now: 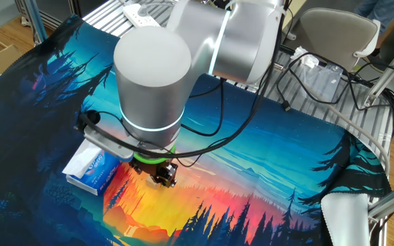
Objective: Stack the blocks in a vertical line of five
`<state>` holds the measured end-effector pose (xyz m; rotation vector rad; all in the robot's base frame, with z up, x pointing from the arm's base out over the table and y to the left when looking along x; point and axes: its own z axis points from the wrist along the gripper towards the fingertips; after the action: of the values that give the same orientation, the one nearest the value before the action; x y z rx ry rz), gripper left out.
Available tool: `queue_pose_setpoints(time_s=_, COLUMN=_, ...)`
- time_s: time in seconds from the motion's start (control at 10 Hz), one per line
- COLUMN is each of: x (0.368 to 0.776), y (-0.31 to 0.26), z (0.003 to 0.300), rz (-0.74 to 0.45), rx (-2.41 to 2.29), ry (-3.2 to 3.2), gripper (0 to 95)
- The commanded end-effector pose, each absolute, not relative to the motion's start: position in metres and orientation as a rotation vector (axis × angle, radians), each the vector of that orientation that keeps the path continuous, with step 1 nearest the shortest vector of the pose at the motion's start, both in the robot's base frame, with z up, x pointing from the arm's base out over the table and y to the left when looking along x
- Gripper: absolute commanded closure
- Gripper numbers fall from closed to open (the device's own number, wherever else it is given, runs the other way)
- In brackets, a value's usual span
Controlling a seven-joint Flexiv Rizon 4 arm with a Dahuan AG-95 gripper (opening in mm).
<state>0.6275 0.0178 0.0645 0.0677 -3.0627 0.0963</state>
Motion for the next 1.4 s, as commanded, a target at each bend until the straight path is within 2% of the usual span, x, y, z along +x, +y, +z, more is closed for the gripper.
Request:
queue_pose_setpoints(time_s=0.1, x=0.629, y=0.015, z=0.060, rz=0.095, rx=0.085, ry=-3.062, gripper=38.0)
queue_pose_setpoints(time_s=1.4, x=0.631, y=0.012, z=0.032, rz=0.093, rx=0.131, ry=-3.064, gripper=38.0)
